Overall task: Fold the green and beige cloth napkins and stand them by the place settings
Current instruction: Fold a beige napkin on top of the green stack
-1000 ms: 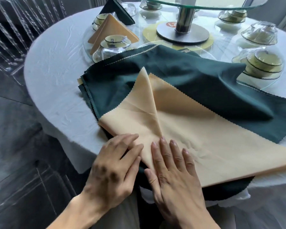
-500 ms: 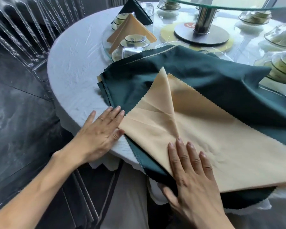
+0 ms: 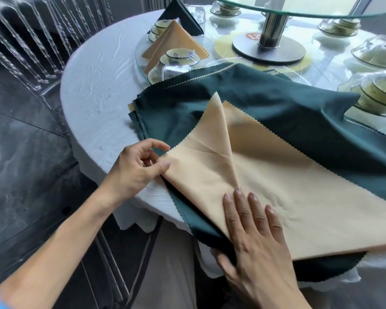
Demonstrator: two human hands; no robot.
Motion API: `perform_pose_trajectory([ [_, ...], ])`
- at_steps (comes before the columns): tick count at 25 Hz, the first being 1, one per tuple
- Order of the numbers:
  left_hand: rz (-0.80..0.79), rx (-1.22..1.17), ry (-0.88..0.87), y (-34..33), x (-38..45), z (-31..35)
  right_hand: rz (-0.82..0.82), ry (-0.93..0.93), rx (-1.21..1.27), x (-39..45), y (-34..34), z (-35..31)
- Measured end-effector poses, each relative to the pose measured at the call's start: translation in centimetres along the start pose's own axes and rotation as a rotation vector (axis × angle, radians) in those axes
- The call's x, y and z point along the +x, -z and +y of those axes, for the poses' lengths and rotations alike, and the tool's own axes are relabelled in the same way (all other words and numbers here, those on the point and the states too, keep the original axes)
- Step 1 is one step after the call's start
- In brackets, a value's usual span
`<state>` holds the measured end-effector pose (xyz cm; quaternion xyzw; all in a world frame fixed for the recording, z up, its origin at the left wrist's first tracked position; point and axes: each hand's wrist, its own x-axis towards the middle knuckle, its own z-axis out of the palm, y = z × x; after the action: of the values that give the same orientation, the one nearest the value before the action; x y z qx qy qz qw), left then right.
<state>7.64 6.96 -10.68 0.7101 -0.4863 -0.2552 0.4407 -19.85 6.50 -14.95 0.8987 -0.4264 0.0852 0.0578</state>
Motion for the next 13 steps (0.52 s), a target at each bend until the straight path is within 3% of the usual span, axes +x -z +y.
perform_pose_trajectory([
  [3, 0.008, 0.139, -0.004, -0.7, 0.2, -0.3, -0.005, 0.002, -0.005, 0.0, 0.0, 0.0],
  [6, 0.169, 0.496, -0.044, -1.6, -0.2, 0.4, -0.001, 0.007, -0.013, -0.1, -0.1, 0.0],
  [9, 0.287, 0.705, -0.256, -3.6, -1.5, 2.6, -0.016, 0.012, 0.0, -0.1, 0.1, -0.1],
  [11, 0.166, 0.641, -0.435, -6.9, -3.1, 4.0, -0.02, 0.001, 0.011, 0.0, 0.0, -0.1],
  [13, -0.101, 0.56, -0.414, -10.2, -5.1, 4.8, -0.033, -0.003, 0.038, 0.0, 0.1, -0.2],
])
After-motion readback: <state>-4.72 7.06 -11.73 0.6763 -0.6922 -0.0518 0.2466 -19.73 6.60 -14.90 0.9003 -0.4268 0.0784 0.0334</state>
